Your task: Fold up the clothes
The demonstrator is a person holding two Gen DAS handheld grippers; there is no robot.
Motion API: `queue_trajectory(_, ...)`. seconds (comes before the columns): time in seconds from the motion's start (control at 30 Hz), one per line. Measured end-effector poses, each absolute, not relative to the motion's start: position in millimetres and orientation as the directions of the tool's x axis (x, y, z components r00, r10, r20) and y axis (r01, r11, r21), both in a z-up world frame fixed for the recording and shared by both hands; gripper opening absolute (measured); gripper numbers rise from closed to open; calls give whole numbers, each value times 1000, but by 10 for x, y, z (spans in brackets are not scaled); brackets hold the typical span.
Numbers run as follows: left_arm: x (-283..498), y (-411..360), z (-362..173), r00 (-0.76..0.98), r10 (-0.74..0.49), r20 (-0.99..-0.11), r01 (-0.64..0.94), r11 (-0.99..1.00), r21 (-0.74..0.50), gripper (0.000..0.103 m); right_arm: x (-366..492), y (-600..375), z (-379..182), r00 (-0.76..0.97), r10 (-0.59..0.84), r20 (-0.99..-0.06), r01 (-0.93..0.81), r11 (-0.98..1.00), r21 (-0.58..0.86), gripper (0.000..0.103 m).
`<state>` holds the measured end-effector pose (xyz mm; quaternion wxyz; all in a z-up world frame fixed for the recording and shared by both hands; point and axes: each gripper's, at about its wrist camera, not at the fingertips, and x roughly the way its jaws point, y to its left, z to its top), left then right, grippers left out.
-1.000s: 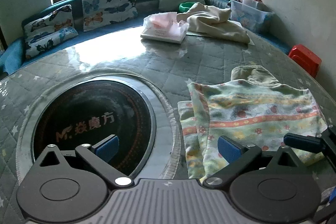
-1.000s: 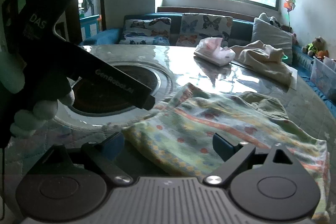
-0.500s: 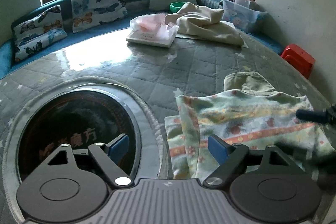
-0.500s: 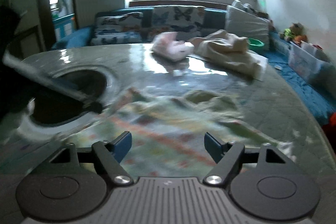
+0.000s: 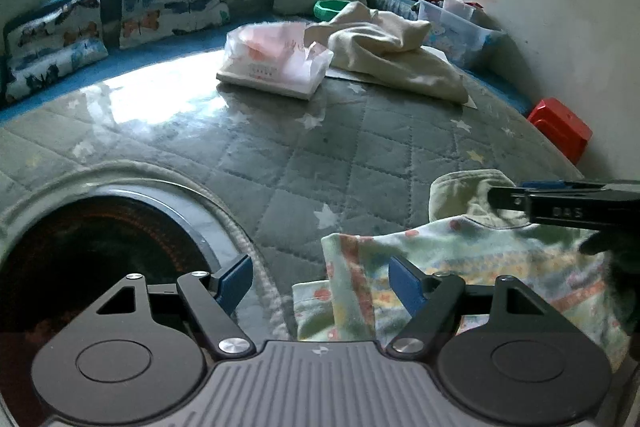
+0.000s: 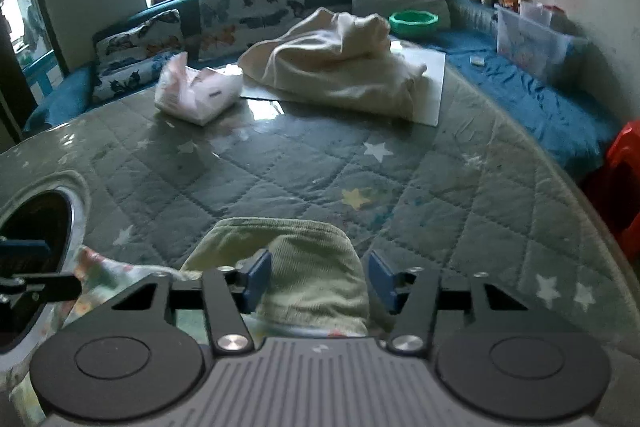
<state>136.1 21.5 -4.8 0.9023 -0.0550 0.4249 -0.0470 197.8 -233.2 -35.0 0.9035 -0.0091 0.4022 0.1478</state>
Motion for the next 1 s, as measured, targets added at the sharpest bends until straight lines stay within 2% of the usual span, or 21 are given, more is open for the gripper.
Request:
queue_trajectory(0.07, 1388, 216, -89, 629, -146, -764, 41, 987, -155, 64, 2039, -2325, -402, 625, 262, -735, -271, 956, 111, 33)
queue_trajectory(0.13, 1385, 217, -98, 628, -163, -761, 48, 984, -171, 44, 2043, -2299, -406, 622, 263, -737, -268, 957, 116, 16)
queue_trajectory(0.17, 1364, 214, -75, 634, -169, -755, 53, 983, -176, 40, 2011, -2274, -379, 624, 263, -736, -266, 957, 116, 13)
queue_trajectory(0.23, 1321, 210, -28, 645, -181, -742, 63, 981, -185, 24, 1923, -2273, -279, 649, 273, -710, -283, 953, 107, 8)
queue_trajectory(0.33, 1258, 203, 43, 662, -199, -723, 77, 977, -199, 10, 1734, -2282, -34, 700, 303, -646, -310, 945, 108, 4)
queue_trajectory(0.57, 1056, 184, 334, 711, -233, -663, 111, 969, -221, 7, 1145, -2264, 856, 801, 424, -423, -420, 901, 107, 4)
queue_trajectory(0.83, 495, 229, 1037, 833, -230, -504, 143, 968, -206, 7, 208, -2235, 1617, 840, 520, -158, -526, 850, 1, 4)
queue_trajectory(0.93, 328, 260, 1240, 857, -241, -455, 166, 966, -199, 7, -53, -2270, 1681, 847, 519, -118, -527, 849, -47, 4)
queue_trajectory(1.0, 251, 255, 1261, 861, -234, -453, 168, 969, -181, 7, -130, -2285, 1634, 857, 499, -128, -510, 857, -75, 4)
